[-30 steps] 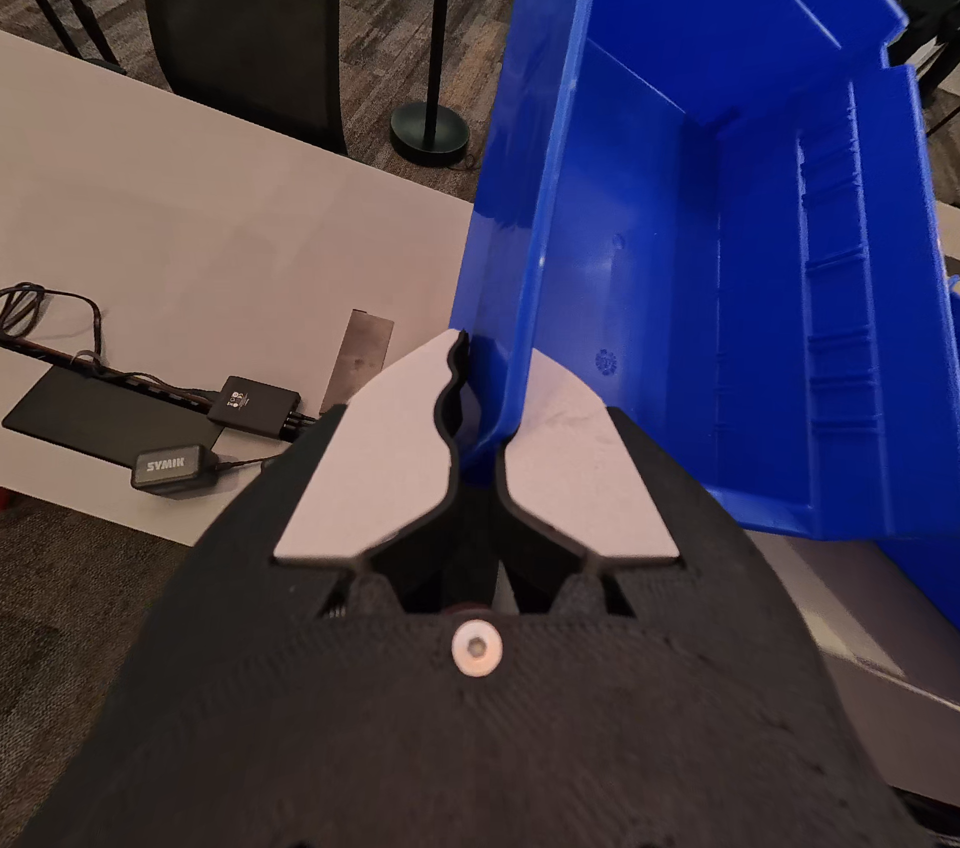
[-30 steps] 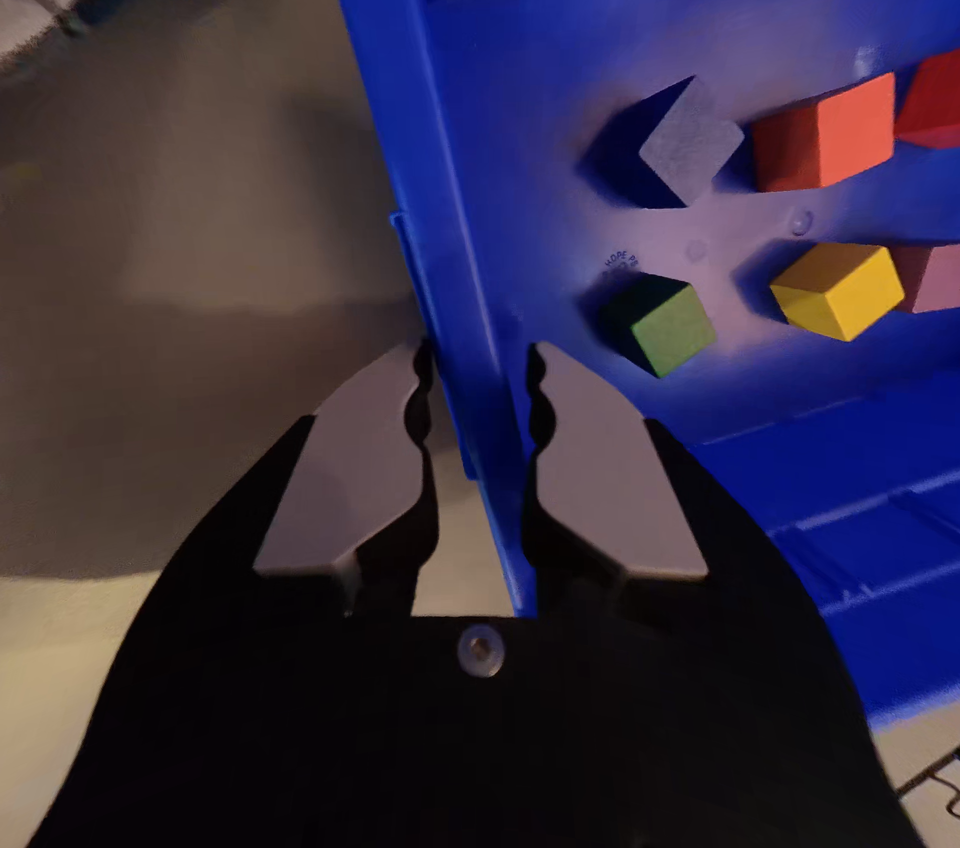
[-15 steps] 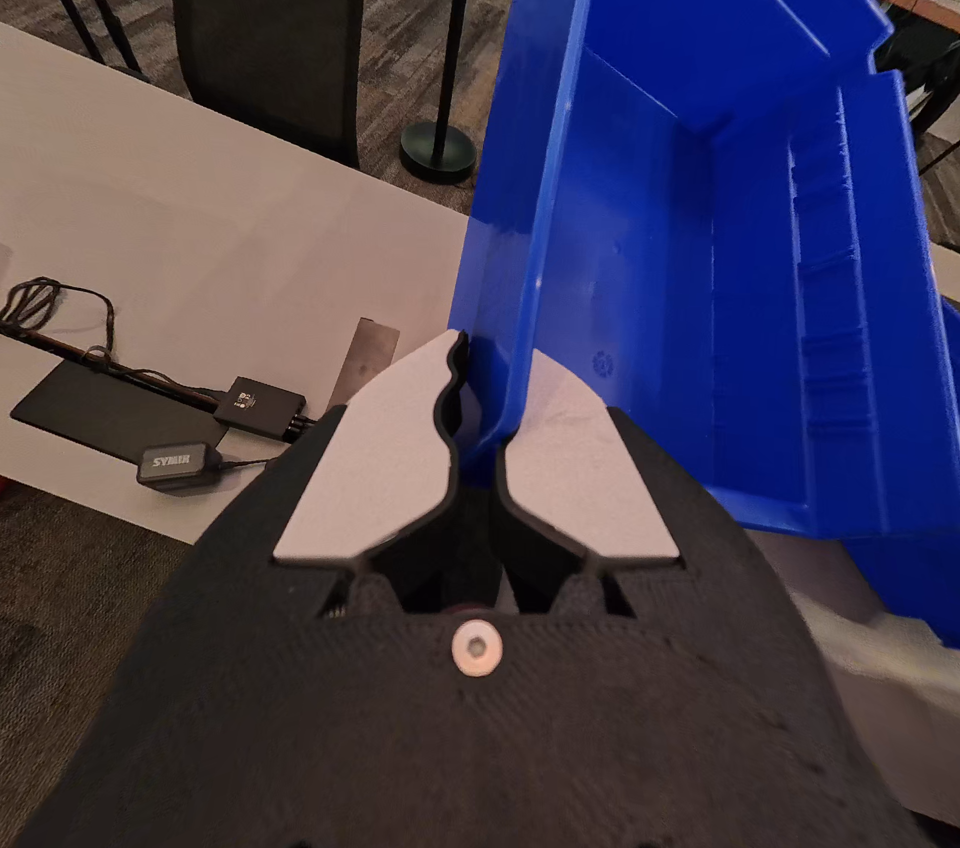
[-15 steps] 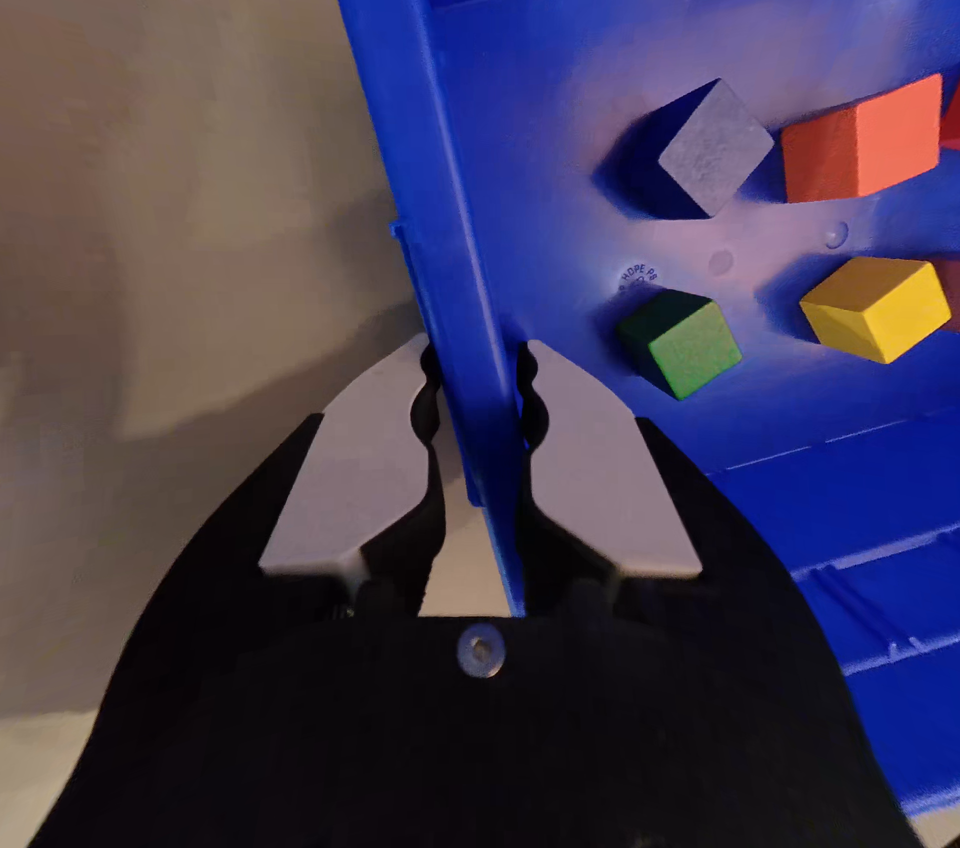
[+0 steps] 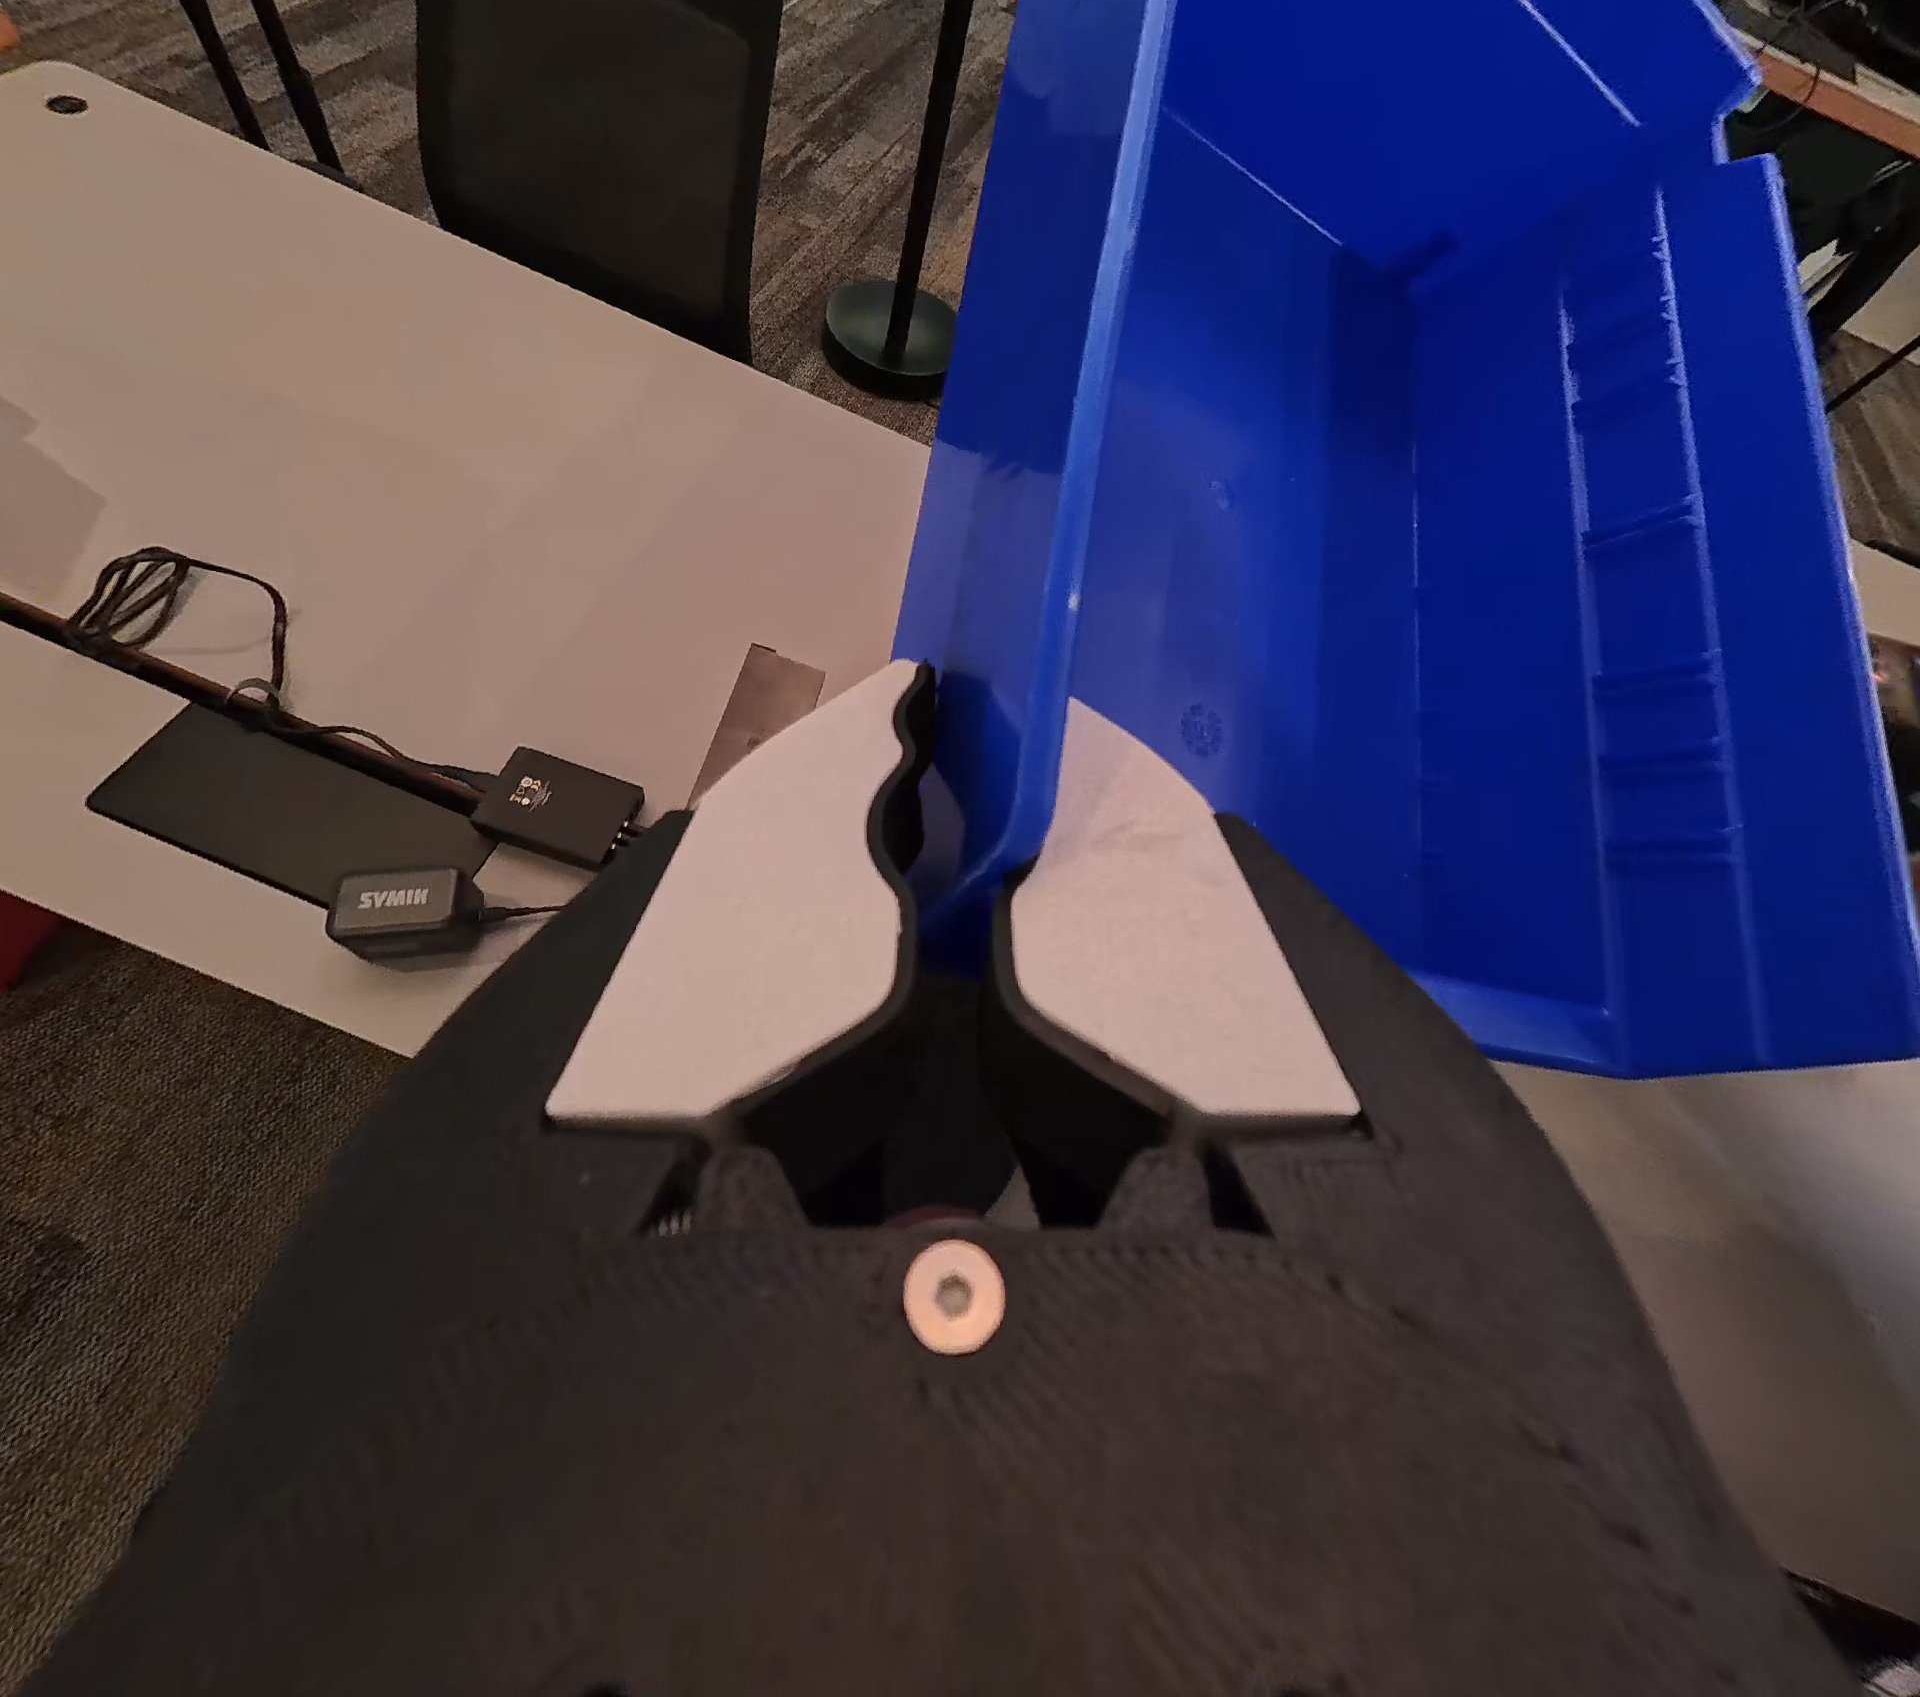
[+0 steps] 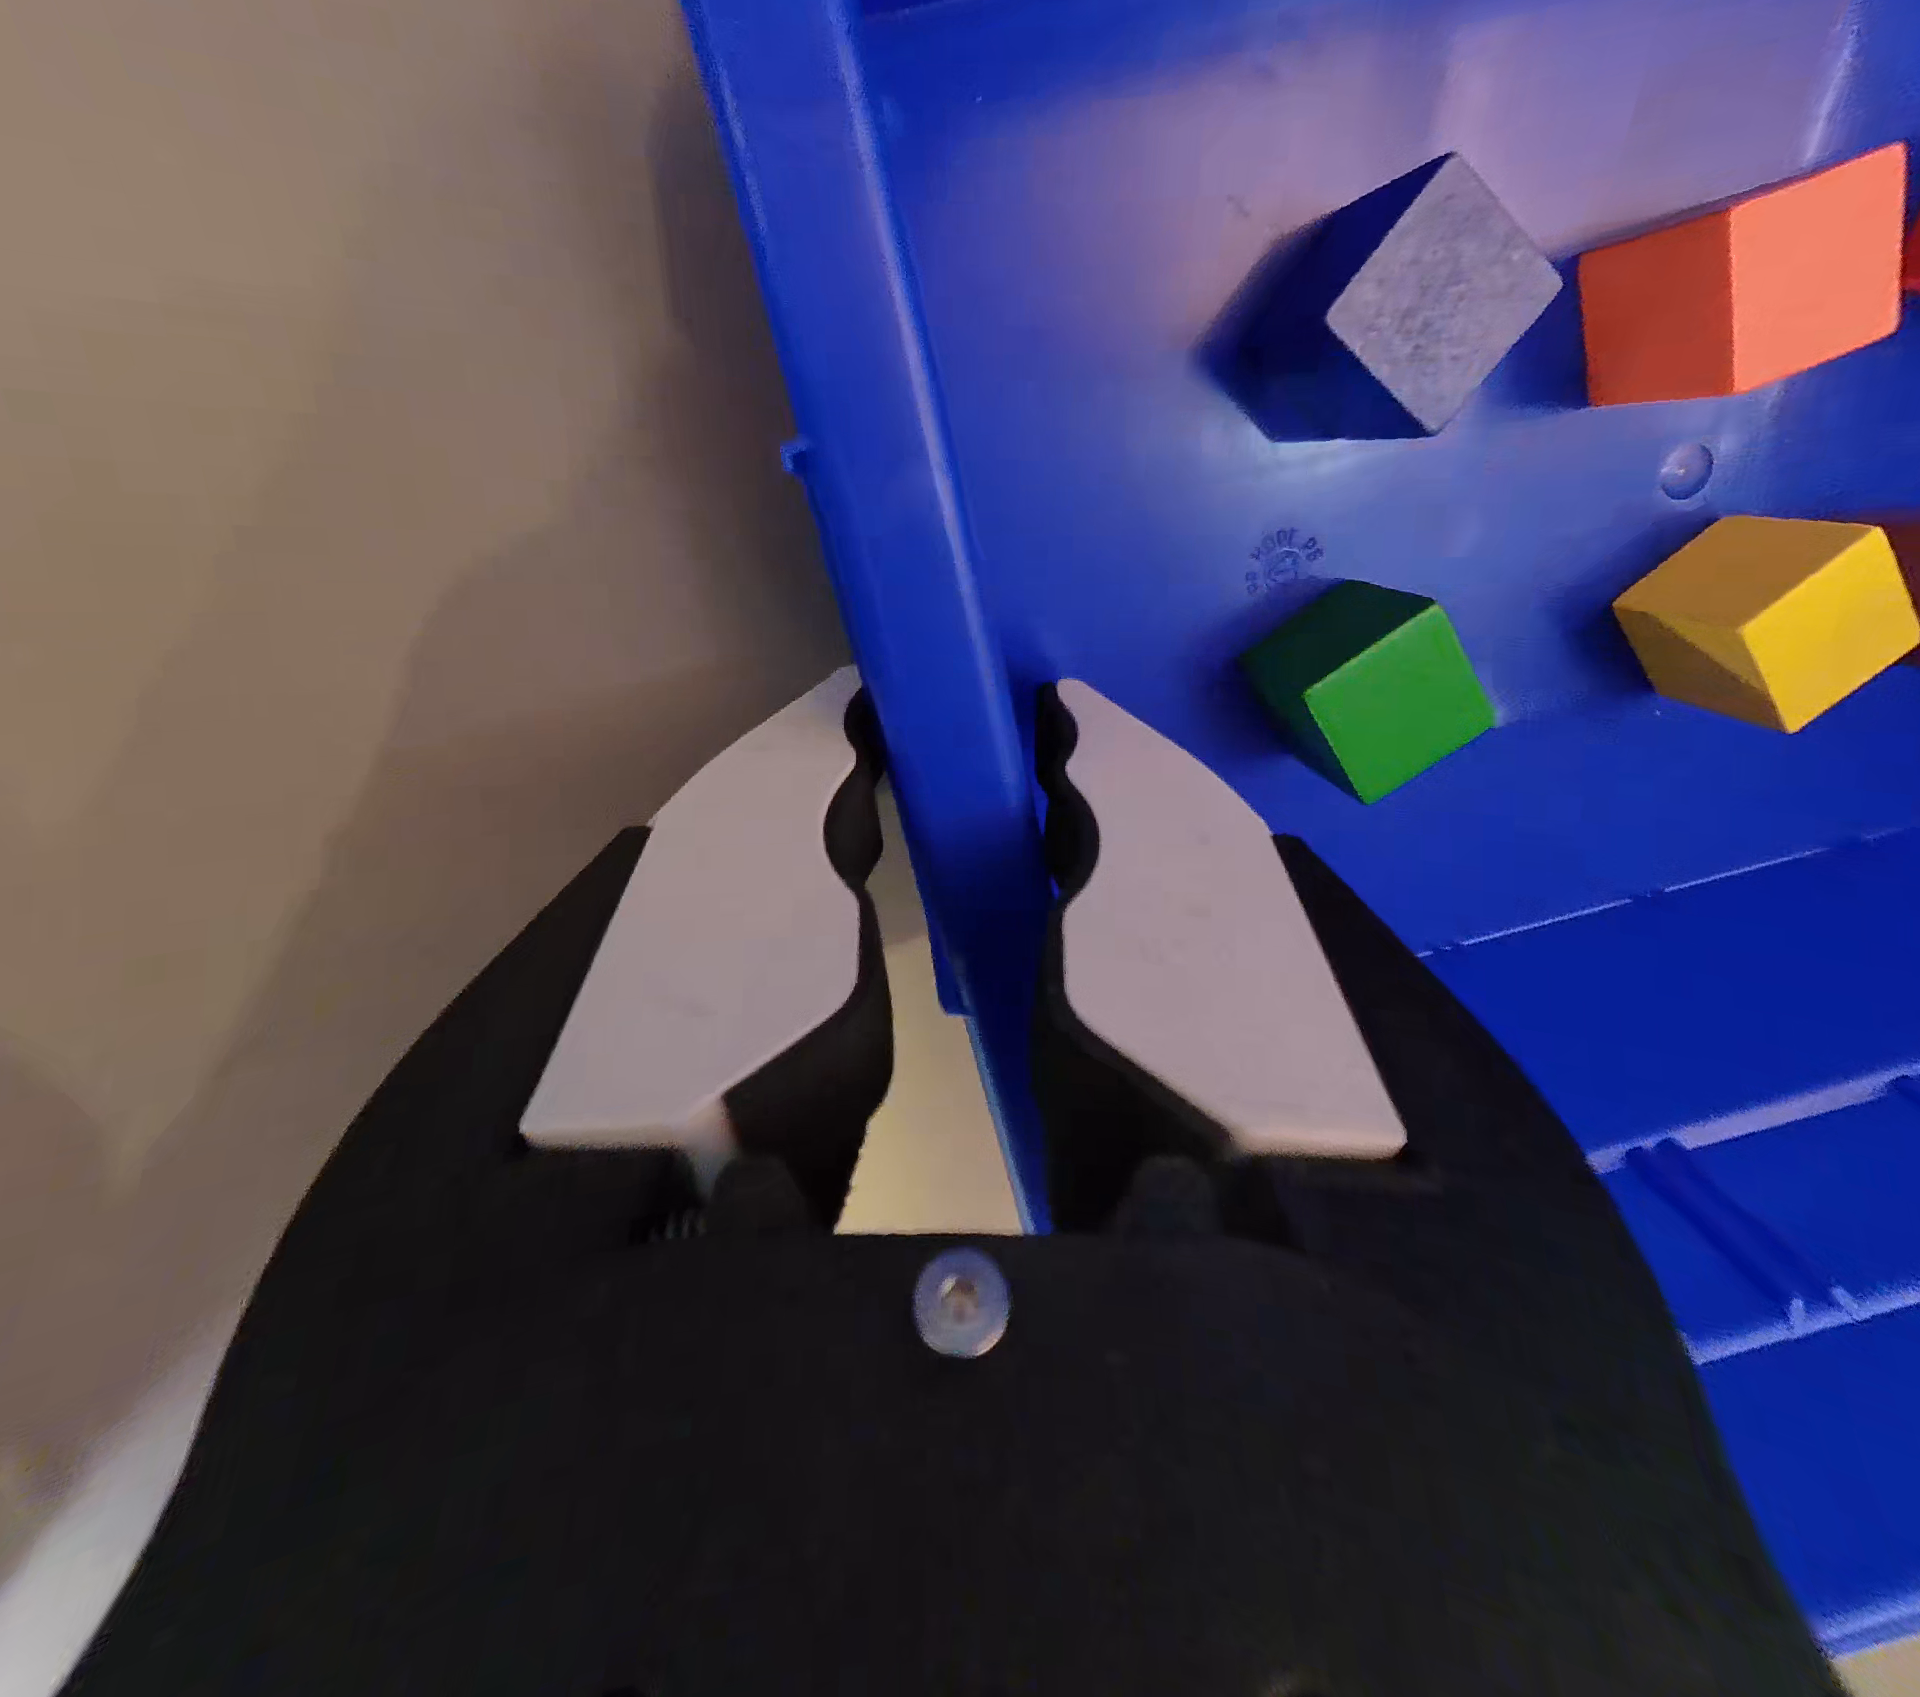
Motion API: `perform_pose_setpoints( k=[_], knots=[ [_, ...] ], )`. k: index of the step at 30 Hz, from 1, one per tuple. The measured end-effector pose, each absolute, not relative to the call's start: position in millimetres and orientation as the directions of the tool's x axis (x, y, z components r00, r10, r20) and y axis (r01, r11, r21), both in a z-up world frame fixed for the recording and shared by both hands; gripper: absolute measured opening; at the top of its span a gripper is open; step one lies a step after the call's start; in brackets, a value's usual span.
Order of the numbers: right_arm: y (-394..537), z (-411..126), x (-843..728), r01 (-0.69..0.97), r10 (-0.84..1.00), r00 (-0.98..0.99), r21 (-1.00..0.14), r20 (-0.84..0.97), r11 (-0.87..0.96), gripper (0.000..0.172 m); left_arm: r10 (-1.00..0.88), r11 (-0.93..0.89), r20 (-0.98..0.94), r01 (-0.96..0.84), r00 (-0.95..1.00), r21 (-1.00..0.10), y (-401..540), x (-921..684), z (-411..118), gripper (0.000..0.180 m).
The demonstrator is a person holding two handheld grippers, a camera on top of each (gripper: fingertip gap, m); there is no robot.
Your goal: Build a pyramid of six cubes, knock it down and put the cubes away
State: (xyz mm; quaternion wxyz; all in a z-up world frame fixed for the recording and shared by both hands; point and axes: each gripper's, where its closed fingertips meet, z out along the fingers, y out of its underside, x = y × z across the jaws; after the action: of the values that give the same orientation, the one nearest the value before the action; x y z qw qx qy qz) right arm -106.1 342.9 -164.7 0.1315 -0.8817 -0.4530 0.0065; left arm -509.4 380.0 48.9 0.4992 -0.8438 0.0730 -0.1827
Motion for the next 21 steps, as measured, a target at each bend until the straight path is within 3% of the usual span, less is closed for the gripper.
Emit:
perform_pose_setpoints(
  k=[9, 11, 16, 21],
  knots=[
    [415.5, -164.5, -109.3, 0.701, 0.700, 0.705, -0.258, 0.113, -0.665, 0.031, -0.328, -0.481, 0.260, 0.076, 0.908, -0.873, 375.7, -505.4, 53.5, 0.007],
    [422.7, -157.1, -106.3, 0.695, 0.679, 0.713, -0.304, 0.173, -0.652, 0.065, -0.345, -0.469, 0.259, 0.074, 0.902, -0.880, 376.6, -499.4, 59.2, 0.008],
    [383.6, -78.7, -118.4, 0.625, 0.675, 0.722, -0.561, 0.153, -0.542, 0.072, -0.418, -0.432, 0.257, 0.058, 0.871, -0.900, 377.9, -470.7, 81.6, 0.007],
    [301.0, 38.2, -118.1, 0.355, 0.710, 0.704, -0.853, -0.026, -0.382, 0.076, -0.538, -0.383, 0.237, 0.016, 0.809, -0.924, 378.2, -411.0, 107.7, 0.007]
  ],
)
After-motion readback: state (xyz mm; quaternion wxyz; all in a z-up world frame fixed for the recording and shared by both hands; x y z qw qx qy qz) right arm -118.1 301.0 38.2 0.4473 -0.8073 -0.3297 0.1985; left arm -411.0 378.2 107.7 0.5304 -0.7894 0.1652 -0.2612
